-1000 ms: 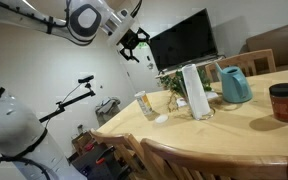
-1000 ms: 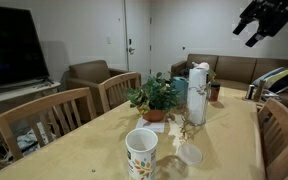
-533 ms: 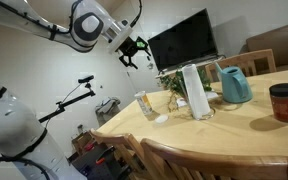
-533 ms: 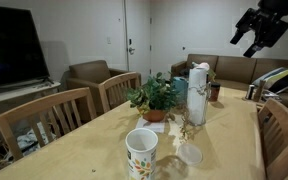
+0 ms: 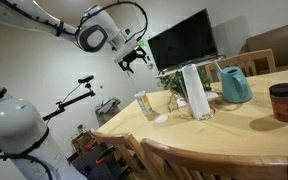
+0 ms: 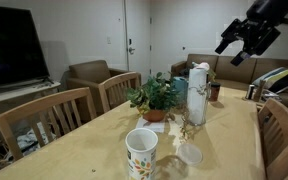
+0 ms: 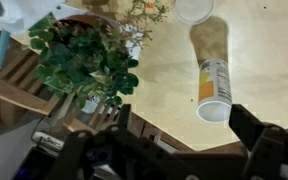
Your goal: Move the white lid forwards
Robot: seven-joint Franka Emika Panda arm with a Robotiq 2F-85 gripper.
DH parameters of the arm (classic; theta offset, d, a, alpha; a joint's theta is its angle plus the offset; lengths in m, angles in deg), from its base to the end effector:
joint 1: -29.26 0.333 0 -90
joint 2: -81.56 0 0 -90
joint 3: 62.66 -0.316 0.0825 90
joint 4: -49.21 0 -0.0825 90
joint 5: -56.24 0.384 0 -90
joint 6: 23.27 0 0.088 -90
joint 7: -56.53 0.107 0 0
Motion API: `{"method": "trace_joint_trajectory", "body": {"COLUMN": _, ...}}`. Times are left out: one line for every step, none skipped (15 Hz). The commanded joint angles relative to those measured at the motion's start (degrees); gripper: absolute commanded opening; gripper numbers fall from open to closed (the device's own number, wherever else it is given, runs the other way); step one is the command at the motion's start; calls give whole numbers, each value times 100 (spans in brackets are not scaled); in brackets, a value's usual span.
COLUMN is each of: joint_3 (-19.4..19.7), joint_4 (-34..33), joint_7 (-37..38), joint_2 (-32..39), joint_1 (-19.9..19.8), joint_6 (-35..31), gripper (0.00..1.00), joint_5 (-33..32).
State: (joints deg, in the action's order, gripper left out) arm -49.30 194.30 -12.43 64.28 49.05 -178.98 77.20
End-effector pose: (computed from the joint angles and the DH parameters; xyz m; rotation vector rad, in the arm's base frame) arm 0.4649 0.0375 0.4290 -2.6356 -1.4579 -0.8455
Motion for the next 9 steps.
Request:
{"method": "trace_joint_trajectory", "body": {"joint_3": 429, "joint_4": -147, "joint_7": -1177, "joint_2": 395, "joint_1": 751, "joint_6": -67, "gripper": 100, "joint_5": 1388}}
{"method": "trace_joint_trajectory", "body": {"joint_3": 488, "joint_4": -207, "joint_7": -1506, "joint_2": 504, "joint_1": 856, "joint_6": 7, "gripper": 100, "joint_5": 1738}}
{"method": "trace_joint_trajectory", "body": {"joint_3": 539, "joint_4": -245, "joint_7": -1762, "joint_2": 618, "joint_1": 957, "joint_6": 18, "gripper": 100, "joint_5": 1989}}
{"method": "trace_joint_trajectory", "body": {"joint_3": 573, "joint_4": -321, "joint_7": -1920, "joint_2": 796, "joint_1": 1002, "joint_6": 48, "gripper": 100, "joint_5": 2139}}
{"method": "trace_joint_trajectory", "body": {"joint_3": 633, "joint_4": -392, "joint_7": -2205, "joint_2": 918, "joint_1": 1086, "joint_6": 91, "gripper": 100, "joint_5": 2349}}
{"method": "trace_joint_trajectory", "body": {"joint_3": 632, "joint_4": -466, "joint_7": -2247, "joint_2": 1095, "joint_1": 1086, "joint_6": 139, "gripper": 100, "joint_5": 2402}}
{"method": "trace_joint_trajectory", "body": {"joint_3": 638, "joint_4": -563, "joint_7": -2305, "joint_2": 1286, "joint_1": 1086, "joint_6": 228, "gripper": 100, "joint_5": 2458}}
{"method": "trace_joint_trajectory", "body": {"joint_3": 639, "joint_4": -641, "joint_7": -2285, "joint_2": 1456, "joint_1": 1073, "joint_6": 314, "gripper": 100, "joint_5": 2472}}
{"method": "trace_joint_trajectory", "body": {"joint_3": 634, "joint_4": -717, "joint_7": -2277, "joint_2": 1623, "joint_1": 1054, "joint_6": 462, "gripper": 100, "joint_5": 2503}}
